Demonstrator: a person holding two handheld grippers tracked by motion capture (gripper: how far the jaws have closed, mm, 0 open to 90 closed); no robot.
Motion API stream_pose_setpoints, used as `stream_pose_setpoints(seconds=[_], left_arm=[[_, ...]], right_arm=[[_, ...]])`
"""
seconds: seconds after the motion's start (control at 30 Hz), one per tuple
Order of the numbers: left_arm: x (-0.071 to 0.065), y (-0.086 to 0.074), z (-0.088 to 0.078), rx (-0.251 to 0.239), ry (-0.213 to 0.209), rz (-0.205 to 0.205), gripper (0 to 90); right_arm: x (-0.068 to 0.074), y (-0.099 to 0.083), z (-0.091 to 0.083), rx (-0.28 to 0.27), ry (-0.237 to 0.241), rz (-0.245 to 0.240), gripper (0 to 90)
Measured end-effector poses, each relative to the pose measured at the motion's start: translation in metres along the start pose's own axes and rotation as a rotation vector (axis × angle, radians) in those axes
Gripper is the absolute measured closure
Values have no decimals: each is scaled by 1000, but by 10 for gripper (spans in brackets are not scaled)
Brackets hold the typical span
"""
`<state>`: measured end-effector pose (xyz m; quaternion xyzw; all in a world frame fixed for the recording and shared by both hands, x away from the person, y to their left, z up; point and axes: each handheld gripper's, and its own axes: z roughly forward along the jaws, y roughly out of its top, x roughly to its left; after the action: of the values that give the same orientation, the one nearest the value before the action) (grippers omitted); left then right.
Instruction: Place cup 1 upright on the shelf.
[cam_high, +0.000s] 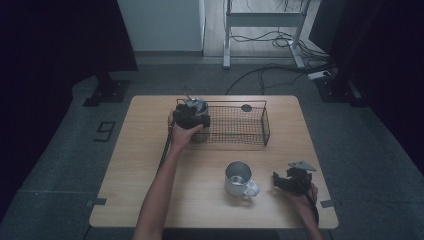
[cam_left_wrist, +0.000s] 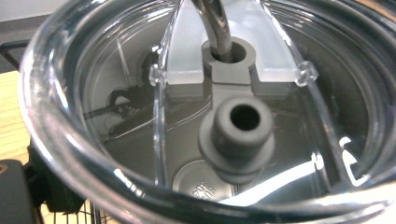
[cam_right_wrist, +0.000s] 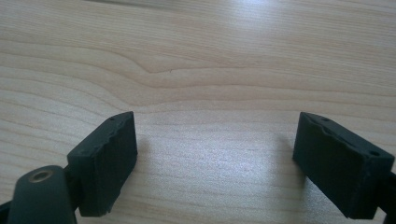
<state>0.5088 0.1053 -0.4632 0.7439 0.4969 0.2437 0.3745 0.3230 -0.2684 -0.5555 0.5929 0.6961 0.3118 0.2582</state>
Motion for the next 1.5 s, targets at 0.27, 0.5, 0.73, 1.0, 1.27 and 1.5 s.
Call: stream_pose_setpoints(seconds=[0.27, 0.5, 0.73, 1.0, 1.27, 1.5], left_arm=[[-1, 0, -3, -3, 4, -18, 19], [2, 4, -16, -51, -21, -37, 8], [2, 4, -29, -74, -17, -25, 5], [6, -1, -40, -85, -25, -17, 11], [10, -12, -51, -93, -24, -12, 24], [12, -24, -64, -88, -21, 7, 33]], right_arm=[[0, 0, 0, 0, 1, 0, 134], [0, 0, 0, 0, 1, 0, 134], [0, 0, 0, 0, 1, 0, 134], [0, 0, 0, 0, 1, 0, 135], [0, 0, 0, 2, 1, -1, 134], [0, 1, 0, 3, 2, 2, 133]])
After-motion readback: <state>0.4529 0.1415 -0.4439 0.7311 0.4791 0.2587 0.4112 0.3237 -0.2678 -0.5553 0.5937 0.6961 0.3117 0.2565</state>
